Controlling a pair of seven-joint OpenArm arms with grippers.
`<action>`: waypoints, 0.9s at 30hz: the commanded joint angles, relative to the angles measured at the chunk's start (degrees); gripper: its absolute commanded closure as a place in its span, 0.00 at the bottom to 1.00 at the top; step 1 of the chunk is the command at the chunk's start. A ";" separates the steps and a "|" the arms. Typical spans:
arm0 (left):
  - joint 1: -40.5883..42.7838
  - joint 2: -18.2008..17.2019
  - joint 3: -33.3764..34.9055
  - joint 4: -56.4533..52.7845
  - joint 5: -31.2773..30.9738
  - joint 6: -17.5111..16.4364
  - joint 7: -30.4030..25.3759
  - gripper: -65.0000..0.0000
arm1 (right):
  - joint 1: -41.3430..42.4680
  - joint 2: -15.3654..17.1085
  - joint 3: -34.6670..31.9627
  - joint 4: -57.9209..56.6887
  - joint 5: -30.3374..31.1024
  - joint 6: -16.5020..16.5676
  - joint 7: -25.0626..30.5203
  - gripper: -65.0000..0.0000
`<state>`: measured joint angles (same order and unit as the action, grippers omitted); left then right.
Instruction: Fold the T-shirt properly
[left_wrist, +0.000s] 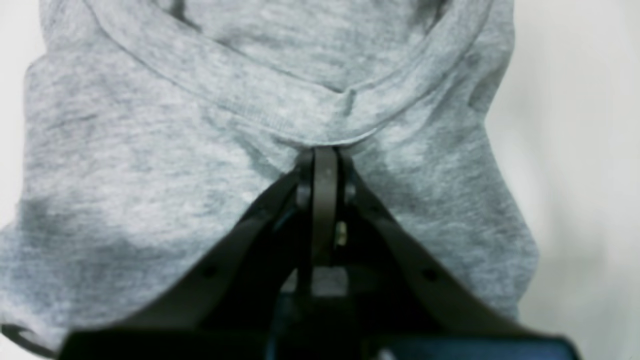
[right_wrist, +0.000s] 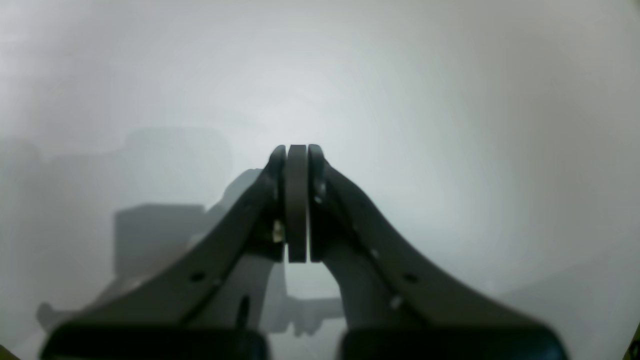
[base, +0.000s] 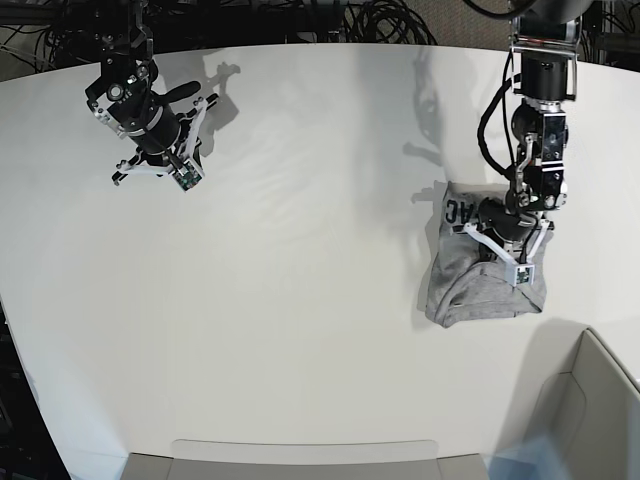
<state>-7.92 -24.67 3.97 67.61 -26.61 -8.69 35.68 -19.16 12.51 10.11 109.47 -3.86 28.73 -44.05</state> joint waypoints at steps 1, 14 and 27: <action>0.41 -1.40 -0.14 -0.23 1.86 1.52 3.75 1.00 | 0.30 0.45 0.22 1.17 0.30 0.15 1.11 1.00; 9.55 -1.05 -8.32 32.39 1.60 1.70 14.12 1.00 | -1.46 0.45 0.22 6.71 0.30 0.15 1.11 1.00; 39.00 6.42 -24.76 49.62 1.42 1.61 24.93 1.00 | -27.13 5.99 0.13 9.17 0.30 0.06 1.55 1.00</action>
<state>31.05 -18.13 -20.38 116.22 -24.97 -7.05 61.32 -45.74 17.80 9.69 117.67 -3.75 28.71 -42.92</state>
